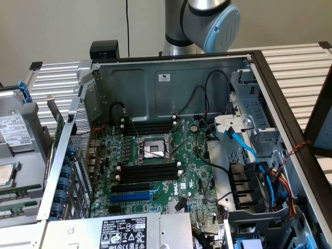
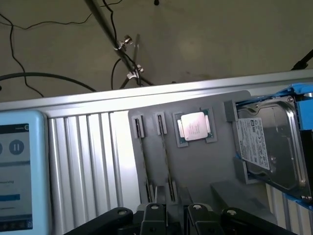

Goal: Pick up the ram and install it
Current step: 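Pick up the ram and move it above insertion slot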

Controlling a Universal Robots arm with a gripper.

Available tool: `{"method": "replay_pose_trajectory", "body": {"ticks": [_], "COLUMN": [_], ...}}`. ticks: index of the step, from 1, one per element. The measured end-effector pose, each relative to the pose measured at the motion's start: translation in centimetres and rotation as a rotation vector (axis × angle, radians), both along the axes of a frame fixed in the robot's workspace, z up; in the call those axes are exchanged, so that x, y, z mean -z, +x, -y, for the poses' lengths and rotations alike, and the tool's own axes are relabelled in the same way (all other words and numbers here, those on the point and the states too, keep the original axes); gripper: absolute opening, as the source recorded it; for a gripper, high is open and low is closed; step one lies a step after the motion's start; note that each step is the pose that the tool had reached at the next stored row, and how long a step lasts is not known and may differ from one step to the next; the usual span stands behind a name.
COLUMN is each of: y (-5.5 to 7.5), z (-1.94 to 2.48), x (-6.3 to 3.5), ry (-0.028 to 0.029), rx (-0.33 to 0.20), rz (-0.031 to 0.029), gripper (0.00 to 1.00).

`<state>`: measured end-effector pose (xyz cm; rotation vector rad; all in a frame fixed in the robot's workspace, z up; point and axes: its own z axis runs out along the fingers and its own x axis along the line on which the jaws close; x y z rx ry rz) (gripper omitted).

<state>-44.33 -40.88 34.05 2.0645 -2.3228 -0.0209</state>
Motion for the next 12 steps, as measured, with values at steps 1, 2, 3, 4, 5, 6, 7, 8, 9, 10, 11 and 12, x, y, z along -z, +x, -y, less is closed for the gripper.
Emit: {"method": "replay_pose_trajectory", "body": {"ticks": [1,2,3,4,5,6,7,8,9,10,11,12], "y": [0.0,0.0,0.0,0.0,0.0,0.0,0.0,0.0,0.0,0.0,0.0,-0.1], "z": [0.00,0.00,0.00,0.00,0.05,0.17,0.40,0.68,0.95,1.23,1.47,1.67], "x": [0.18,0.34,0.47,0.55,0.63,0.72,0.84,0.95,1.06,1.18,1.32,1.51], "ry": [0.0000,0.0000,0.0001,0.0000,-0.0001,0.0000,0.0002,0.0001,0.0001,0.0000,0.0000,0.0001], "rx": [-0.001,-0.003,-0.005,-0.008,-0.011,-0.013,-0.014,-0.014,-0.014,-0.014,-0.014,-0.015], "rz": [0.0004,0.0015,0.0036,0.0065,0.0092,0.0112,0.0121,0.0124,0.0127,0.0129,0.0129,0.0132], "gripper": [0.25,0.25,0.25,0.25,0.25,0.25,0.25,0.25,0.25,0.25,0.25,0.25]}}
